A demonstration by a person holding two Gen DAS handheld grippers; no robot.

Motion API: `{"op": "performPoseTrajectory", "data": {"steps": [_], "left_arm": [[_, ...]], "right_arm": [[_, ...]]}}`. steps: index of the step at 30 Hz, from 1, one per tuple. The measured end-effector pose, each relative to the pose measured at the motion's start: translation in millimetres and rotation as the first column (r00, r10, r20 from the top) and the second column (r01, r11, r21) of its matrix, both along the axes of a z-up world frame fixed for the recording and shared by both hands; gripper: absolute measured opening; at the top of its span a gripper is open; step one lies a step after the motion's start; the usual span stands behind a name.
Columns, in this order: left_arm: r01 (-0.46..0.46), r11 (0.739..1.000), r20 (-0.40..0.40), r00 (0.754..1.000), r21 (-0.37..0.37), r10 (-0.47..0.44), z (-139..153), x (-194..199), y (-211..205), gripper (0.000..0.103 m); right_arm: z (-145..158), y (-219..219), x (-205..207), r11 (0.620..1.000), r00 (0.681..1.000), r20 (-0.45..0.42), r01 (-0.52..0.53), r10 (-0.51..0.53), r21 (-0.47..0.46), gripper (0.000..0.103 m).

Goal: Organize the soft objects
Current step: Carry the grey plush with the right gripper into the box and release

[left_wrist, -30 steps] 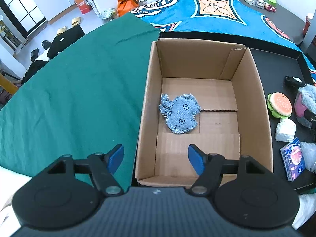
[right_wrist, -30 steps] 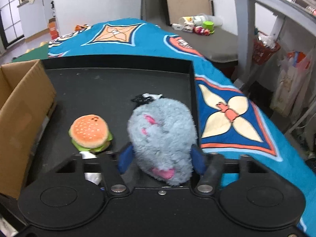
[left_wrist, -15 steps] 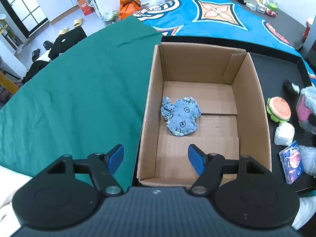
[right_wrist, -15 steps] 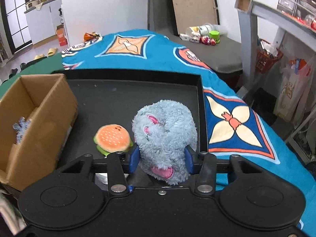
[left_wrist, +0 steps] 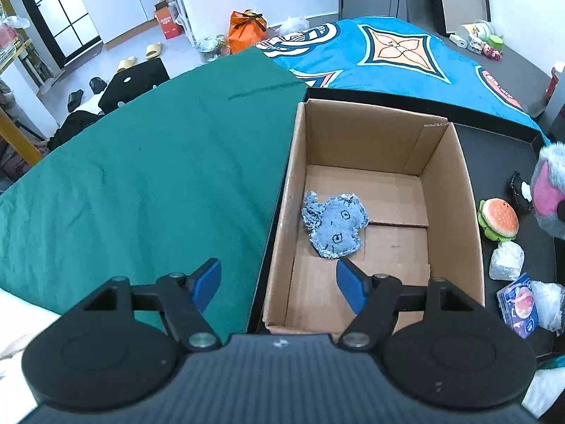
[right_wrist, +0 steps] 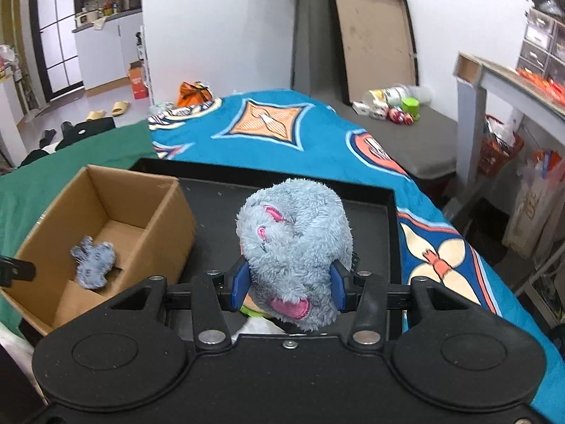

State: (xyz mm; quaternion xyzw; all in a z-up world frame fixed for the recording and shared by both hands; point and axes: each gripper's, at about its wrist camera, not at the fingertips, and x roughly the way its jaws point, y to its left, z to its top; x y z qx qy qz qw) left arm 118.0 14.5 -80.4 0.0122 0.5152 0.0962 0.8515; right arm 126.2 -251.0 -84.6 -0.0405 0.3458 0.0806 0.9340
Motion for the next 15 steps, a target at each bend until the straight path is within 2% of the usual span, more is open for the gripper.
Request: {"op": "performPoseTrajectory", "data": {"steps": [5,15], "left_arm": [[-0.016,0.999,-0.006,1.0,-0.043,0.016,-2,2,8,0.07],[-0.042,0.996,-0.044,0.998,-0.082,0.039,-8,5,20,0.068]], "right_arm": [[13,17,-3,0.999,0.999,0.023,-0.037,0.036,0.012,0.045],[30,60,-4,0.991,0.989,0.059,-0.137,0.137,-0.004,0.045]]}}
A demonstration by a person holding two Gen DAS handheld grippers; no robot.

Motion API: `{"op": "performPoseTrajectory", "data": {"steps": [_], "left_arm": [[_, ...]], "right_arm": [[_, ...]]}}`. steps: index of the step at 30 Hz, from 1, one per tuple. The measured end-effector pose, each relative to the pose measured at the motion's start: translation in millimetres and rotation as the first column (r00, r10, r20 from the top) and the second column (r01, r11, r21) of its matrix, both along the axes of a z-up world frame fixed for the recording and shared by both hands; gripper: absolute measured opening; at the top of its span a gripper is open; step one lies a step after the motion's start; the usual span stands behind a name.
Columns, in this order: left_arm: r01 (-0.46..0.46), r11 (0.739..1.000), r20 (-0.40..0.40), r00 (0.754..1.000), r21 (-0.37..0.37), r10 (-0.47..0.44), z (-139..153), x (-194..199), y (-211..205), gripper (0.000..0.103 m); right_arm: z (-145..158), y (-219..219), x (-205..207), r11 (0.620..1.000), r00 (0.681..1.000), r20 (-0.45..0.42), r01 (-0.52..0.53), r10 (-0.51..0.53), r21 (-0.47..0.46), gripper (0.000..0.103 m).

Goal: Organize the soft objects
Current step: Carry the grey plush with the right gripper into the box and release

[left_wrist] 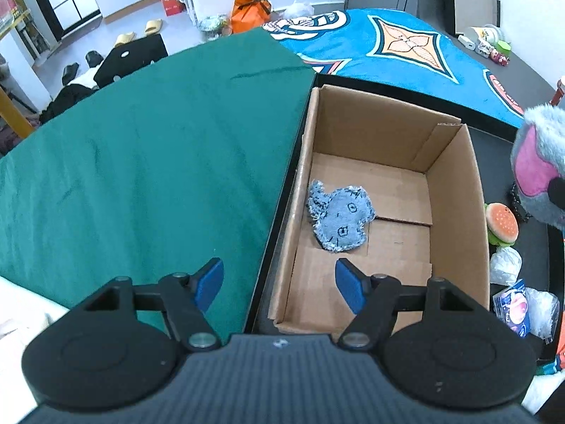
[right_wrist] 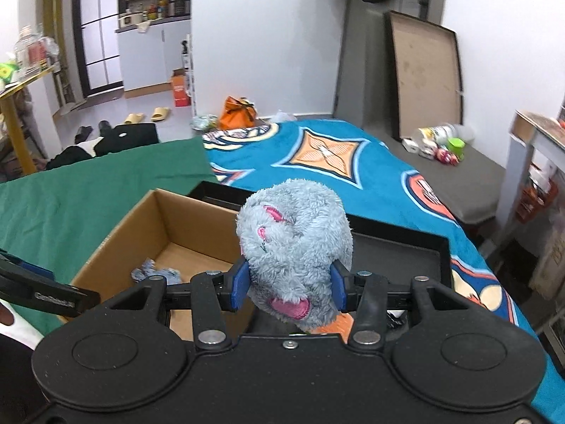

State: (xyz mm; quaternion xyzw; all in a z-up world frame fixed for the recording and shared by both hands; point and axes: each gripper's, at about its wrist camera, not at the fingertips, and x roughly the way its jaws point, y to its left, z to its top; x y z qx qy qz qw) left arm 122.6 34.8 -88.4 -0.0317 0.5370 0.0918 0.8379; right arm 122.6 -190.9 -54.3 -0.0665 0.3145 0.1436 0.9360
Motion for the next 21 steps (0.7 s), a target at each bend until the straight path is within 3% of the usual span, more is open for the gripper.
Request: {"op": "performPoseTrajectory", "data": {"steps": [12,17,21], "left_arm": [[-0.022,0.998,-0.051,0.998,-0.056,0.019,-11,8,11,0.061],[-0.034,0.995,-0.091,0.996,-0.09,0.026,-19,12,17,0.041],[-0.031,0.995,-0.116,0.993,-0.098,0.019,-25,14,17,0.03]], "right_arm": [[2,42,2,0.994,0.994,-0.009,-0.106,0.105,-0.017,0.046],[-2,59,3,0.988,0.989,-0.019,-0.147,0.146,-0.037,0.046],[-7,69,6,0.984,0.985,-0.032,-0.17,0.169,-0.053,0.046]]}}
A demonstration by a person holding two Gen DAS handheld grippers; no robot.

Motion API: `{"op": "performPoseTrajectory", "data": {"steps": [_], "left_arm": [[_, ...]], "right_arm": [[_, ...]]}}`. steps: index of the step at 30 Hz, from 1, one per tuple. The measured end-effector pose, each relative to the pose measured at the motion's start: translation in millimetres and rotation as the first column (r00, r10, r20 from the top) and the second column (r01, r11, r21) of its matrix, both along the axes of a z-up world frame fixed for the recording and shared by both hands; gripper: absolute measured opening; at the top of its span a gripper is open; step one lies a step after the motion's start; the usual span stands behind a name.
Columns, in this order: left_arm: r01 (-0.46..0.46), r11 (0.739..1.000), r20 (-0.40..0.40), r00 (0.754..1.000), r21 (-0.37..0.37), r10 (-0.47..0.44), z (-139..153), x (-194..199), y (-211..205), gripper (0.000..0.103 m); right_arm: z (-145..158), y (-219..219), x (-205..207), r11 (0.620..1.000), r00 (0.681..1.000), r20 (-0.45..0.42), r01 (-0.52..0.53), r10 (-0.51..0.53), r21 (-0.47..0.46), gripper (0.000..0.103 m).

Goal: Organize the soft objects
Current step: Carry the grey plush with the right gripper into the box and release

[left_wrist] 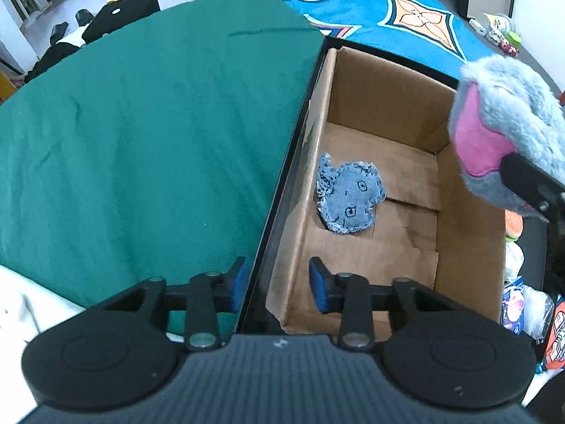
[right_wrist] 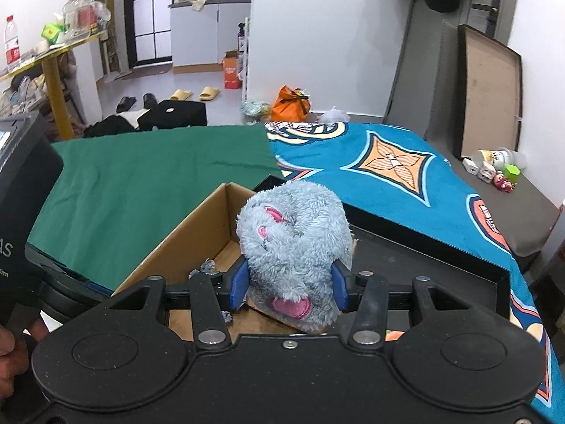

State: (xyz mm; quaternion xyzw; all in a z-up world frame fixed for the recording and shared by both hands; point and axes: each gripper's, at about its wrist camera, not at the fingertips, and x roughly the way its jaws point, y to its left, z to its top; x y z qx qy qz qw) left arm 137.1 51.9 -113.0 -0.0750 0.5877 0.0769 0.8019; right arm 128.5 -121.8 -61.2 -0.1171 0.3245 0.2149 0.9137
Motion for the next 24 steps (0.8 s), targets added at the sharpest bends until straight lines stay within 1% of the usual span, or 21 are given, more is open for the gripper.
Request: {"op": "performPoseTrajectory", "data": {"steps": [2,4,5,8,11,13,16,18,19,24], "left_arm": [[0.003,1.0,-0.006,1.0,-0.008,-0.003,-2,0,0,0.017],[0.0,1.0,-0.008,1.0,-0.019,0.0,-3,0,2,0.012],[-0.001,1.0,-0.006,1.0,-0.024,0.0,-4,1,2,0.012],[-0.009,1.0,0.016,1.0,-0.022,0.009,-3,0,3,0.012],[-0.008,1.0,0.032,0.999,-0.015,0.008,-3,-1,2,0.012],[-0.005,1.0,0.031,0.999,-0.012,0.005,-3,-1,1,0.012],[-0.006,1.0,0.029,1.0,-0.011,0.006,-2,-1,2,0.012],[-0.001,1.0,0.022,1.0,-0.004,0.001,-2,-1,0,0.012],[0.001,1.0,0.016,1.0,0.003,-0.001,-1,-1,-1,0.014],[0.011,1.0,0.019,1.0,0.022,-0.011,2,-2,-5,0.016]], "right_arm": [[-3,3,2,1.0,1.0,-0.007,-0.007,0.007,-0.005,0.047],[-5,4,3,1.0,1.0,-0.011,-0.007,0.007,-0.01,0.047],[-6,4,4,1.0,1.0,-0.013,-0.009,0.009,-0.01,0.048],[-10,5,6,1.0,1.0,-0.014,-0.021,0.021,-0.014,0.058],[-12,1,5,1.0,1.0,0.0,-0.001,0.001,-0.02,0.064],[-12,-4,4,1.0,1.0,-0.002,0.015,-0.015,-0.009,0.069],[-13,-11,-3,1.0,0.999,-0.008,0.031,-0.031,-0.005,0.072],[-14,-17,-7,0.999,0.999,-0.017,0.038,-0.038,0.0,0.073],[-15,-20,-9,0.999,0.999,-0.023,0.043,-0.043,0.004,0.073],[-18,-34,-16,0.998,0.997,-0.038,0.068,-0.068,0.009,0.073]]}}
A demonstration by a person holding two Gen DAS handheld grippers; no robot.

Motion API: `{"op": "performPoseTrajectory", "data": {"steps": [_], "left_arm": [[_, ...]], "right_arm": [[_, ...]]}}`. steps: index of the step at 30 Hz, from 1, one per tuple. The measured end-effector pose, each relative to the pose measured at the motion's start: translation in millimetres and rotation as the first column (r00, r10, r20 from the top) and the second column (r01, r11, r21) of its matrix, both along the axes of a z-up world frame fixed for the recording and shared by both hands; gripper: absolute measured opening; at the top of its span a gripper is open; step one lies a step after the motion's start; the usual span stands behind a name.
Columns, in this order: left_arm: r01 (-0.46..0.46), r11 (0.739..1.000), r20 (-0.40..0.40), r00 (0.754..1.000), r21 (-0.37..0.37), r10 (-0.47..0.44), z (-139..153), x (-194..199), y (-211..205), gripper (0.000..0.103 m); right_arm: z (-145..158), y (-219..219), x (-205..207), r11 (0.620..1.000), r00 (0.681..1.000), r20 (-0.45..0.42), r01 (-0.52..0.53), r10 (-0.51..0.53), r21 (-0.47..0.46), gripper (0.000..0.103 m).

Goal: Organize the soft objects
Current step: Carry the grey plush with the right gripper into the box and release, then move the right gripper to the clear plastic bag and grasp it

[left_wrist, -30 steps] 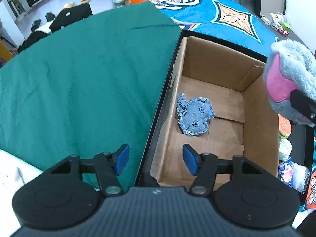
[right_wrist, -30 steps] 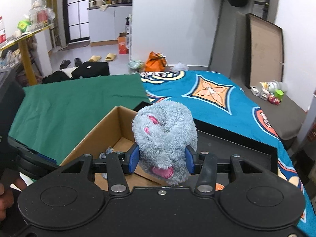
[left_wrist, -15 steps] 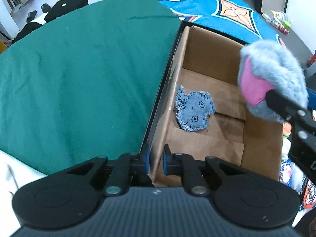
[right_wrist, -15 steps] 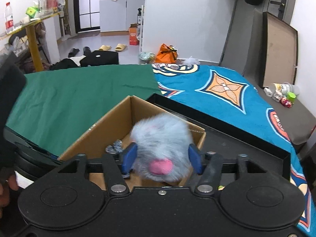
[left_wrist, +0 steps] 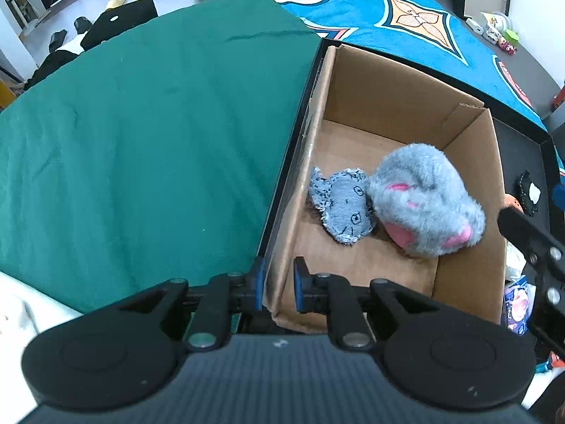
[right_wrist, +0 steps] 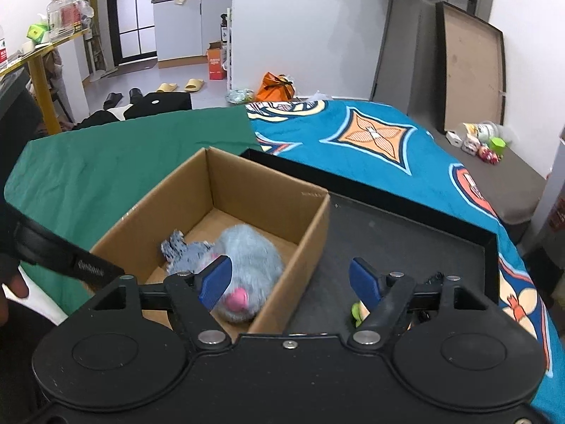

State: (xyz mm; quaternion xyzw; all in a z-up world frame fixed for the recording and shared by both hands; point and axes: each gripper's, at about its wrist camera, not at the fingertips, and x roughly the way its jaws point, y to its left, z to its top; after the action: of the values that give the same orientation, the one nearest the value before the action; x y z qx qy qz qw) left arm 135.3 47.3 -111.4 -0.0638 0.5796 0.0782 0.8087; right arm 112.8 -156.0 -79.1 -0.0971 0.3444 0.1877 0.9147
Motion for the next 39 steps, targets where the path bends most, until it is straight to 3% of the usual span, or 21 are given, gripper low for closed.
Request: {"op": "performPoseTrajectory", "data": {"steps": [6,17,29,39], "left_arm": [[0.013,1.0,0.004,1.0,0.017,-0.013,3,-3,-4,0.023],[0.061,0.994,0.05,0.997,0.095,-0.066,13,-11,-19,0.056],[0.122,0.966,0.061,0.988,0.229,-0.139,20,-16,-42,0.058],[0.163,0.944,0.052,0.981,0.286,-0.185,24,-21,-55,0.058]], "right_arm": [[-4,-15,-6,0.999,0.999,-0.02,0.032,-0.032,0.014,0.075],[-18,-49,-22,0.99,0.989,-0.07,0.132,-0.128,0.052,0.077],[-30,-91,-38,0.961,0.964,-0.082,0.261,-0.255,0.087,0.077],[-48,-124,-48,0.932,0.935,-0.11,0.348,-0.336,0.106,0.077]]}}
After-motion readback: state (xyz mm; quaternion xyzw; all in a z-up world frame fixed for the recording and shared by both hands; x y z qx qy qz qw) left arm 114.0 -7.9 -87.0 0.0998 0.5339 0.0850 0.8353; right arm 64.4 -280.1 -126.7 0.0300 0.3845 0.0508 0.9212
